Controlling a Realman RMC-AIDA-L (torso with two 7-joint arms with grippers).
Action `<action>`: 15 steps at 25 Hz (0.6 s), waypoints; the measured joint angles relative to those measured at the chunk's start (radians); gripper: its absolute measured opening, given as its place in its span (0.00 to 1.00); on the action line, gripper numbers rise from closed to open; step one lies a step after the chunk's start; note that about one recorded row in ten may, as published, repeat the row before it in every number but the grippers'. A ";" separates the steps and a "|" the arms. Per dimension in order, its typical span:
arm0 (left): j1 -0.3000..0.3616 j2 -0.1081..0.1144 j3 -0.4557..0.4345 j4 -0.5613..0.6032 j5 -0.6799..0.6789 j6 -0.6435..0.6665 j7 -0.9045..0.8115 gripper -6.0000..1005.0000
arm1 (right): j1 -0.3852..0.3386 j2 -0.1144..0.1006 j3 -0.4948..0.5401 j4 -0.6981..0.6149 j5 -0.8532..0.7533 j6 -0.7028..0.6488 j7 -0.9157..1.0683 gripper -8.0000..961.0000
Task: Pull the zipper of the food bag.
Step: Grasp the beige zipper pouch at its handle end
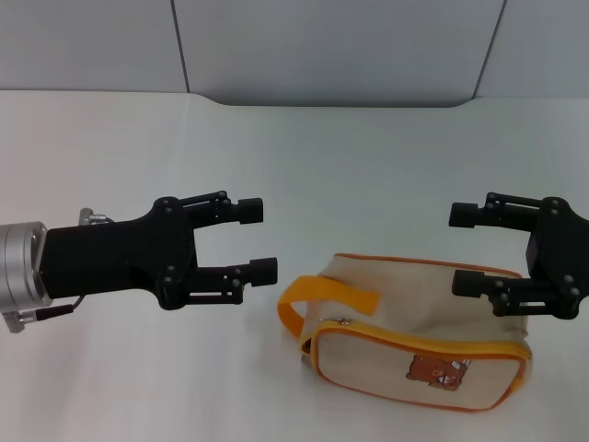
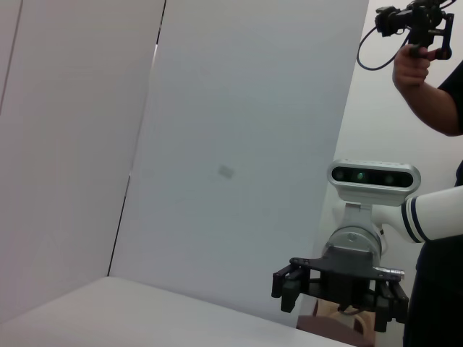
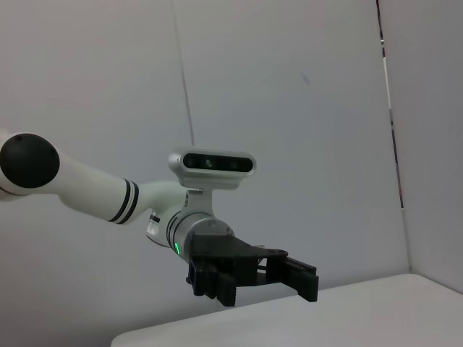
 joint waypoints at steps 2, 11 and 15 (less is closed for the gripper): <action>0.000 0.000 0.000 0.001 0.003 0.001 -0.001 0.81 | 0.001 0.001 -0.002 0.000 -0.001 0.000 0.000 0.82; -0.003 0.005 0.016 0.003 0.008 0.017 -0.003 0.80 | 0.014 0.001 -0.051 0.000 -0.003 0.006 0.000 0.82; -0.004 0.006 0.025 0.004 0.012 0.017 -0.003 0.80 | 0.014 0.001 -0.049 -0.001 -0.003 0.014 0.000 0.82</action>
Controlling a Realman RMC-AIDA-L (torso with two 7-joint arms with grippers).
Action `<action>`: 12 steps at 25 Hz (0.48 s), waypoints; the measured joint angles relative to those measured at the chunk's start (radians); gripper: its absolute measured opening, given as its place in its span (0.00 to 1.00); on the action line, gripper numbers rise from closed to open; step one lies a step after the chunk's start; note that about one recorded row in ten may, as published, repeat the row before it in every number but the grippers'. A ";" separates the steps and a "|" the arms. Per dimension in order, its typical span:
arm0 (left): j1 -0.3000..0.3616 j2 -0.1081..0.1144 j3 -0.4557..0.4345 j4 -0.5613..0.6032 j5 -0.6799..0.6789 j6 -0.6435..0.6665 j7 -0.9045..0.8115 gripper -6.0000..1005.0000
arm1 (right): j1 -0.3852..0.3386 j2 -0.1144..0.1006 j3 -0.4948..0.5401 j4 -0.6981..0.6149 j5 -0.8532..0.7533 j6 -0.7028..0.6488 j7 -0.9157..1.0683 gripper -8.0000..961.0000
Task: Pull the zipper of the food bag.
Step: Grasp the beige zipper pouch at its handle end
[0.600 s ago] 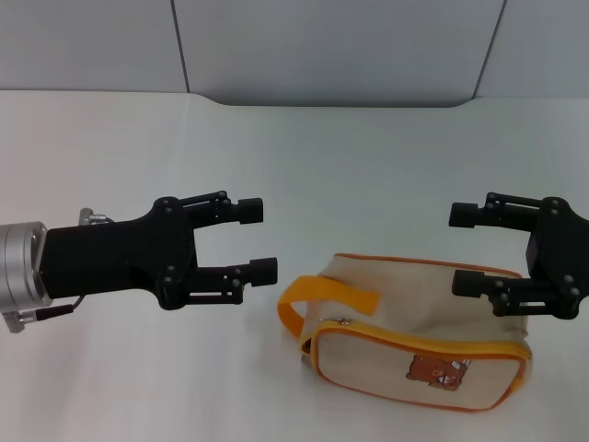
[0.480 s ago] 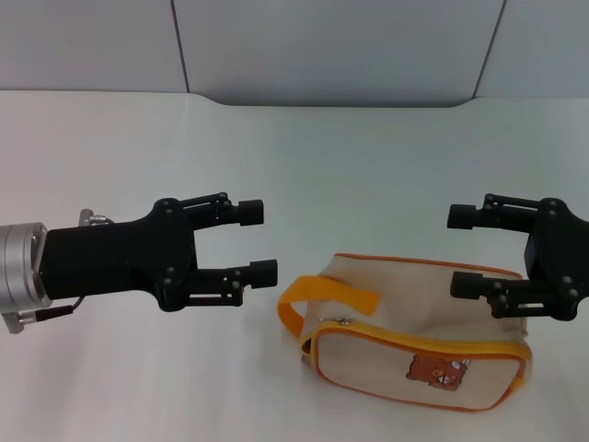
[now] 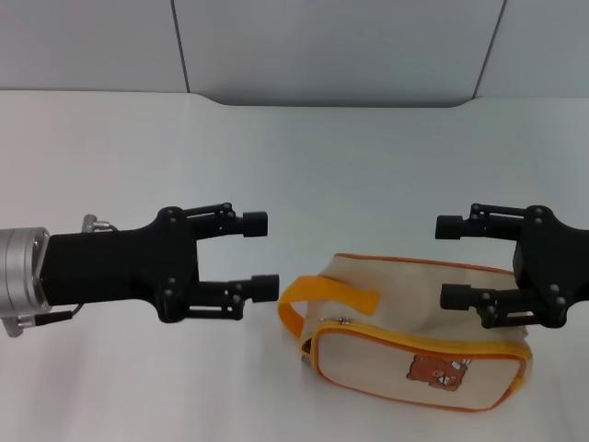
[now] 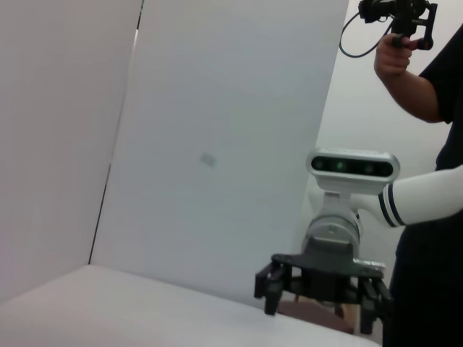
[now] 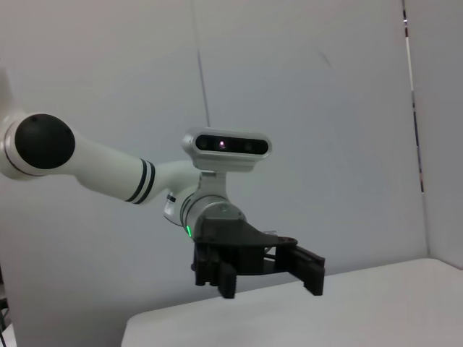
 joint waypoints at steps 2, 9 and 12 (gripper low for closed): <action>0.000 -0.002 0.000 0.000 0.013 -0.004 0.000 0.80 | 0.001 0.000 0.000 0.000 0.000 0.008 0.000 0.82; 0.008 -0.045 0.005 -0.029 0.159 -0.155 0.053 0.79 | -0.001 0.000 -0.001 0.001 0.000 0.016 0.000 0.82; 0.002 -0.047 0.014 -0.085 0.171 -0.191 0.106 0.79 | -0.003 0.000 -0.002 0.001 0.000 0.017 0.000 0.82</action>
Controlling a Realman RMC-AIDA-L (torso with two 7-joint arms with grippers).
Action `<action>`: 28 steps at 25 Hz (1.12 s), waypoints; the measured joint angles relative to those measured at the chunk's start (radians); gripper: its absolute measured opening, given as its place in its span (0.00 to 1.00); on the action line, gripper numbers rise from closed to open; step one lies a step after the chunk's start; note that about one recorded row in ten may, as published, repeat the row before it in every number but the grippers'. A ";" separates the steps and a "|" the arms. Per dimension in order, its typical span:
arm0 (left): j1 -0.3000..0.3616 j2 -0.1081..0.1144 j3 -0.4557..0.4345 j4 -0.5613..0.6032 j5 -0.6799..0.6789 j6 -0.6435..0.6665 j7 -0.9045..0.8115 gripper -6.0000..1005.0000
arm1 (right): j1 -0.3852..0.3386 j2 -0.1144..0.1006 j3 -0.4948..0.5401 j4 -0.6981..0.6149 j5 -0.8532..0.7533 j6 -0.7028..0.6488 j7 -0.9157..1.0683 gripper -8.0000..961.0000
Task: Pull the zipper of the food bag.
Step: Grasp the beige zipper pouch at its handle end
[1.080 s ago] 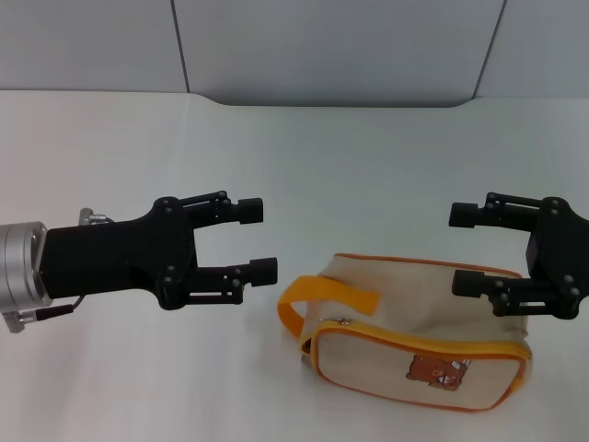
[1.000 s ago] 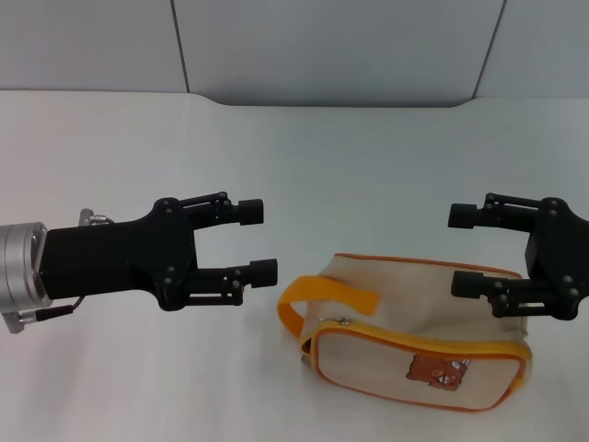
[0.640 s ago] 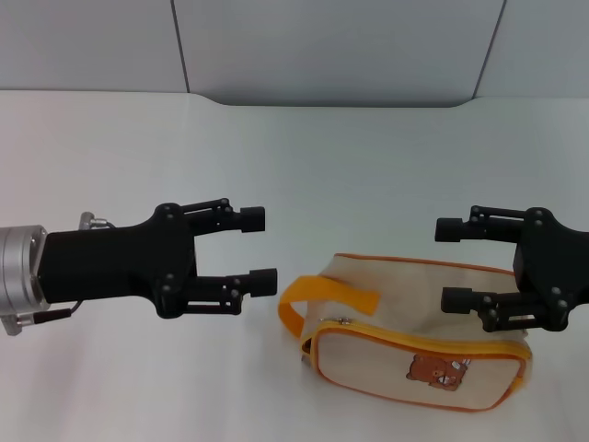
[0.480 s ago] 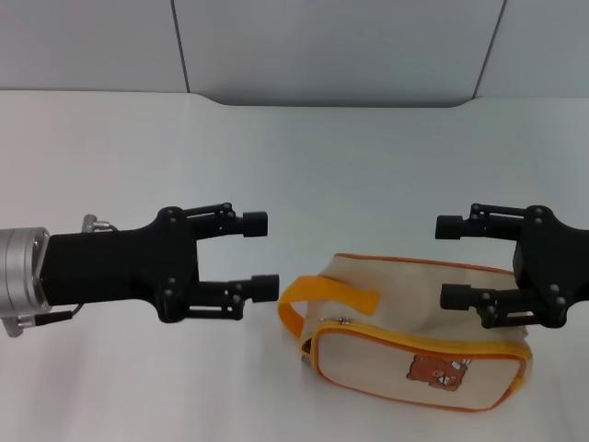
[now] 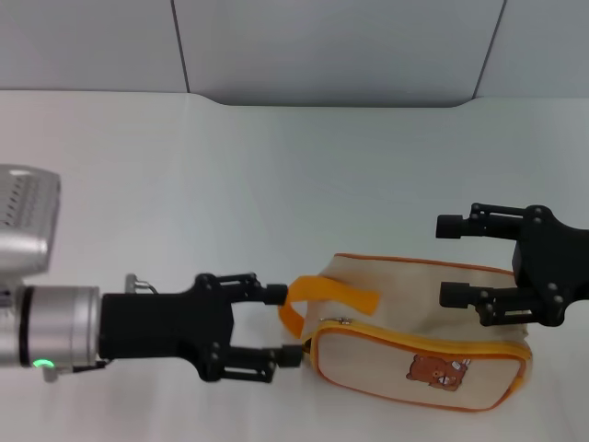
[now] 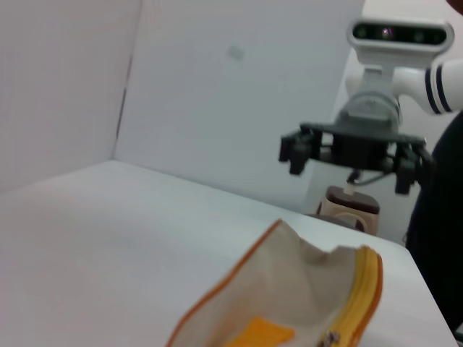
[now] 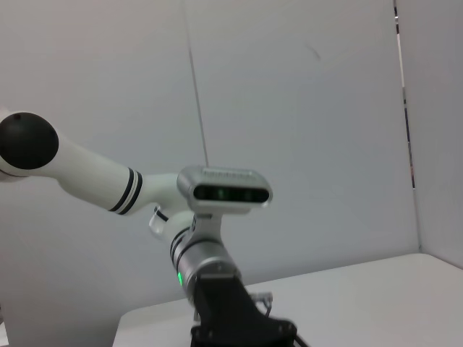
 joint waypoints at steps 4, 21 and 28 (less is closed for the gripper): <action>-0.011 -0.001 0.023 -0.064 0.000 -0.037 0.072 0.78 | -0.003 0.000 0.000 0.000 0.000 0.001 0.000 0.82; -0.074 -0.008 0.029 -0.256 -0.031 -0.227 0.280 0.76 | -0.018 0.002 0.008 0.000 0.000 -0.002 0.007 0.82; -0.068 -0.008 0.029 -0.264 -0.066 -0.242 0.284 0.56 | -0.022 0.006 0.008 0.000 0.000 -0.004 0.005 0.82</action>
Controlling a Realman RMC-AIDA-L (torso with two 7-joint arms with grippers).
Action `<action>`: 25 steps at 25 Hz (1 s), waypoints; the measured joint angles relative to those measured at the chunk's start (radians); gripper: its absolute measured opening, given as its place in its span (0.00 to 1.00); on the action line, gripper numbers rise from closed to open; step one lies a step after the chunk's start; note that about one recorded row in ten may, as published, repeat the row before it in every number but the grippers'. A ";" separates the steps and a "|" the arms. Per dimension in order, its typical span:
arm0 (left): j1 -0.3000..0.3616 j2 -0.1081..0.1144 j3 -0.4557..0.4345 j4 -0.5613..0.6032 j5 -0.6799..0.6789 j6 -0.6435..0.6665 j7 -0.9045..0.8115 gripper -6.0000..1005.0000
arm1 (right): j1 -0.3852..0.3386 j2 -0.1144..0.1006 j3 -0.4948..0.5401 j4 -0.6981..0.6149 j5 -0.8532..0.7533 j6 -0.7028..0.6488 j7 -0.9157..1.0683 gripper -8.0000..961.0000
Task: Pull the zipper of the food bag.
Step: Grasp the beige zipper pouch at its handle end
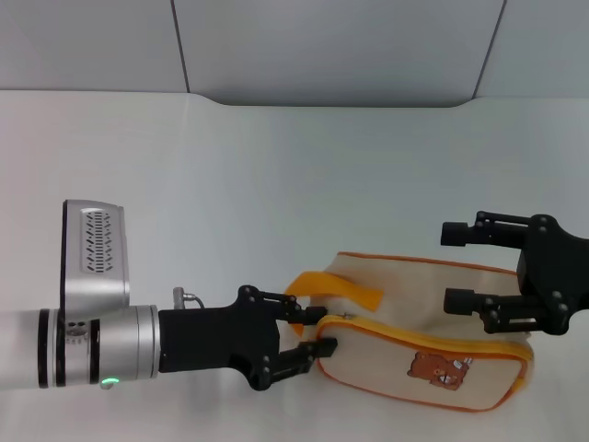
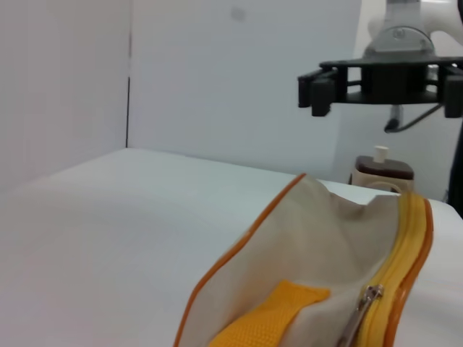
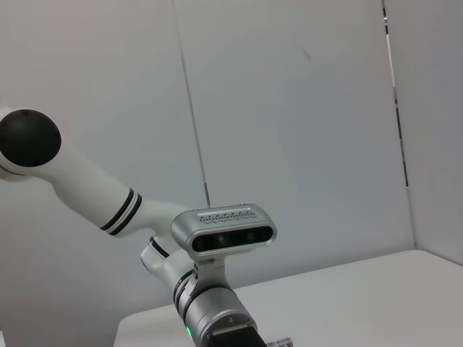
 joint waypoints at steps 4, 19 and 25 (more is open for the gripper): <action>0.001 0.000 -0.001 0.000 -0.009 -0.001 0.000 0.30 | 0.000 0.001 0.000 0.000 0.000 -0.002 -0.001 0.82; 0.028 0.009 -0.003 0.037 -0.105 0.048 0.013 0.08 | -0.012 0.017 0.017 -0.004 0.010 0.042 -0.030 0.82; 0.089 0.019 -0.016 0.190 -0.147 0.154 -0.029 0.08 | -0.009 0.074 0.138 -0.001 0.012 0.061 -0.173 0.82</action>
